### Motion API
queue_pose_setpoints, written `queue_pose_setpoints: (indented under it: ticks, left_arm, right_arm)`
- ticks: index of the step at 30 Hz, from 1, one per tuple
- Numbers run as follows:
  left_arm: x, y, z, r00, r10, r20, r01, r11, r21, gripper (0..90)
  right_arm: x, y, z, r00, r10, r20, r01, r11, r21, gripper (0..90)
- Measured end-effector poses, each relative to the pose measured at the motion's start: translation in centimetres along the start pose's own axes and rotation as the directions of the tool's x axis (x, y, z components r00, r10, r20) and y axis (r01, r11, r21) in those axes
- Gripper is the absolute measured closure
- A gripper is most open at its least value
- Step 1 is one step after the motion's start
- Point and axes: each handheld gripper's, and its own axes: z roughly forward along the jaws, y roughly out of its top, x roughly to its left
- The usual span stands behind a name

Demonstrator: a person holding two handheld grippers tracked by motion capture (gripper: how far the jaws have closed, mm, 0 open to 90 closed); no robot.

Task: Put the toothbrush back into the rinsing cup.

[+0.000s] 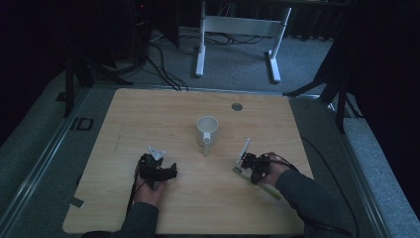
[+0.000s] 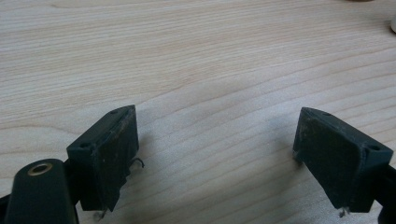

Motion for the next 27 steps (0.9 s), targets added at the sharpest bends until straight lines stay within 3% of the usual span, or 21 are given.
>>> queue_pose_setpoints:
  ticks: [16,27]
  left_arm:
    - [0.00,0.00,0.00,1.0000,0.000,0.000,0.000,1.0000,0.000,14.6]
    - [0.00,0.00,0.00,1.0000,0.000,0.000,0.000,1.0000,0.000,14.6]
  right_arm:
    - [0.54,0.36,0.17,0.9992,-0.025,0.032,0.025,0.999,0.024,80.6]
    - [0.55,0.11,-0.39,0.9994,-0.014,0.031,0.014,1.000,0.004,81.0]
